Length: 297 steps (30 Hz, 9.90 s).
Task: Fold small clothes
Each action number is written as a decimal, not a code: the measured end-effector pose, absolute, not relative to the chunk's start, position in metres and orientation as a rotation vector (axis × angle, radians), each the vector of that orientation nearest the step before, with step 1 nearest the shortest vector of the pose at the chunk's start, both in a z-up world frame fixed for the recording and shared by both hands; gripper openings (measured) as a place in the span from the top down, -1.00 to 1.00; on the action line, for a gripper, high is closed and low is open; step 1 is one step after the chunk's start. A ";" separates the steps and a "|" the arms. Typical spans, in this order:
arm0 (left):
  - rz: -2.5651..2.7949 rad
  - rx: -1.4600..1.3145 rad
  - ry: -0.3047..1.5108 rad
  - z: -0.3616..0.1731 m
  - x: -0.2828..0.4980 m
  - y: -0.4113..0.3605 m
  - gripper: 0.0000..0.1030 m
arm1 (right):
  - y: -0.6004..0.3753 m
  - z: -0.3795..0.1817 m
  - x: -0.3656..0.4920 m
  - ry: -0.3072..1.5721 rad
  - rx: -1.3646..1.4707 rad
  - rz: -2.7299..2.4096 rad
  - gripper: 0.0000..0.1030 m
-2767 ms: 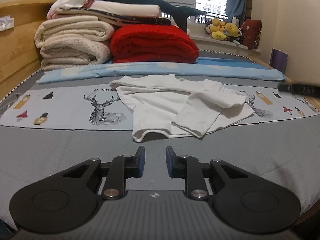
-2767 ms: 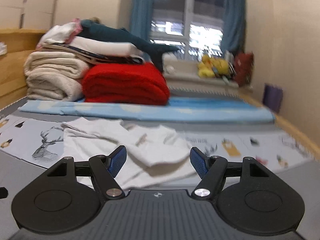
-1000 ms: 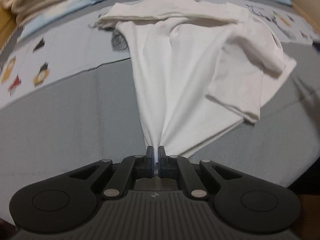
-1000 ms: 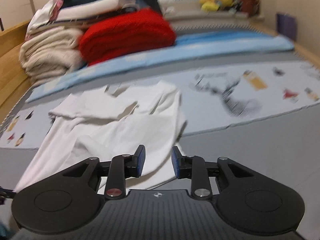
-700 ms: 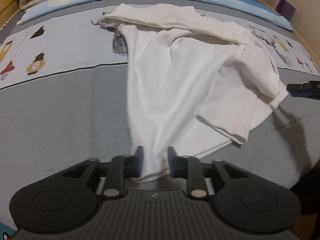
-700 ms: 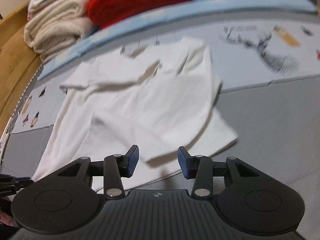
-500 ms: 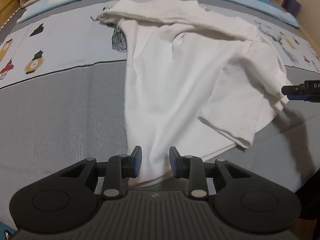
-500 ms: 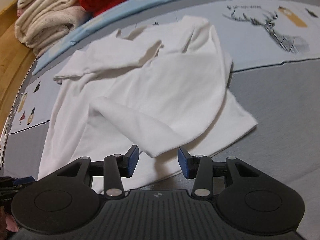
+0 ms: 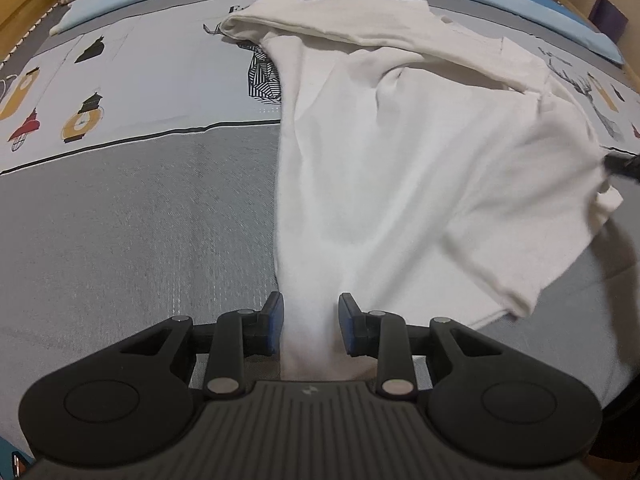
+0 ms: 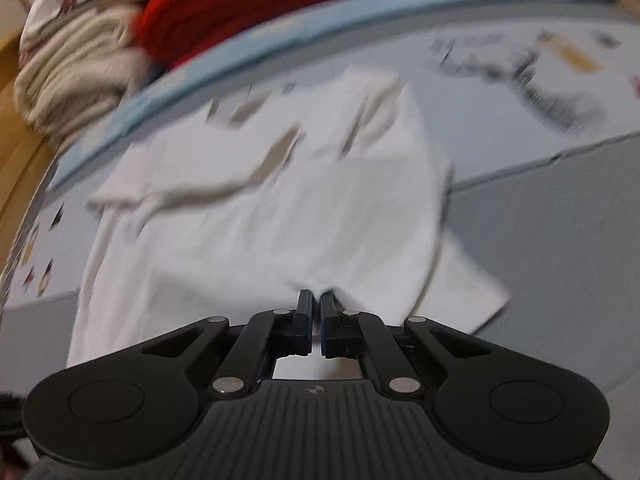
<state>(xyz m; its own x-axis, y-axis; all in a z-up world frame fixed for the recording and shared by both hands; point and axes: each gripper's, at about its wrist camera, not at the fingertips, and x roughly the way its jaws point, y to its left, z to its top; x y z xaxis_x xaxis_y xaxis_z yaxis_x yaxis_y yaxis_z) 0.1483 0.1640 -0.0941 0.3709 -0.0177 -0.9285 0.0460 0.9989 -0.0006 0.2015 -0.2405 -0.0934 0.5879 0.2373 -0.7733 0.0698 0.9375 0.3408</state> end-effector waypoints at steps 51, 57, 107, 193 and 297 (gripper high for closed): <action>-0.035 -0.014 1.229 -0.103 0.158 0.162 0.35 | -0.316 -0.096 0.203 0.892 0.071 0.081 0.30; -0.024 -0.006 1.252 -0.108 0.156 0.169 0.36 | -0.316 -0.132 0.217 1.056 0.043 0.025 0.66; -0.055 0.022 1.008 -0.059 0.147 0.142 0.29 | -0.427 -0.065 0.148 0.729 0.542 -0.176 0.24; -0.046 0.104 1.028 -0.088 0.234 0.108 0.29 | -0.657 -0.169 0.231 0.544 0.912 -0.618 0.77; 0.209 -0.029 0.795 -0.151 0.426 0.238 0.96 | -0.302 -0.139 0.275 1.051 0.326 -0.258 0.78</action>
